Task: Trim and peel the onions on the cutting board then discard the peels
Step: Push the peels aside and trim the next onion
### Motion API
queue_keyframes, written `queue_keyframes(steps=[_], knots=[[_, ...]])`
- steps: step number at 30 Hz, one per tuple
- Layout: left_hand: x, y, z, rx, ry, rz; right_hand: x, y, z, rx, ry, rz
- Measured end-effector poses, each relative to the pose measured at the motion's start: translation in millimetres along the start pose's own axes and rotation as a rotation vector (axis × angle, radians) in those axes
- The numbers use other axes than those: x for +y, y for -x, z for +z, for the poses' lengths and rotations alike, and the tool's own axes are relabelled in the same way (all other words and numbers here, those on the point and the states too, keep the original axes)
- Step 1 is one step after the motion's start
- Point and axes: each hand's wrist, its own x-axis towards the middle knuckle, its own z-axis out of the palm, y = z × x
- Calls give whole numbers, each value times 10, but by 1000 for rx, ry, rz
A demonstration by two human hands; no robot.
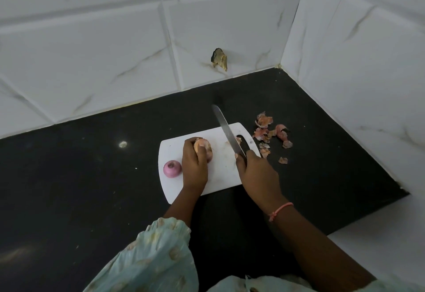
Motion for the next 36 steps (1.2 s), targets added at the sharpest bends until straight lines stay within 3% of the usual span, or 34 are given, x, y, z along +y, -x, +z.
queue_keyframes(steps=[4,12,26,36], knots=[[15,-17,29,48,-130,-8,-154,134,73,-182,-90,-38],[-5,-13,122,112,-309,20,-266,200,94,-277,-241,95],[15,-93,179,185,-291,-37,-605,58,-91,-372,127,30],[-26,-91,191,199,-322,-47,-833,-50,-220,-464,107,190]])
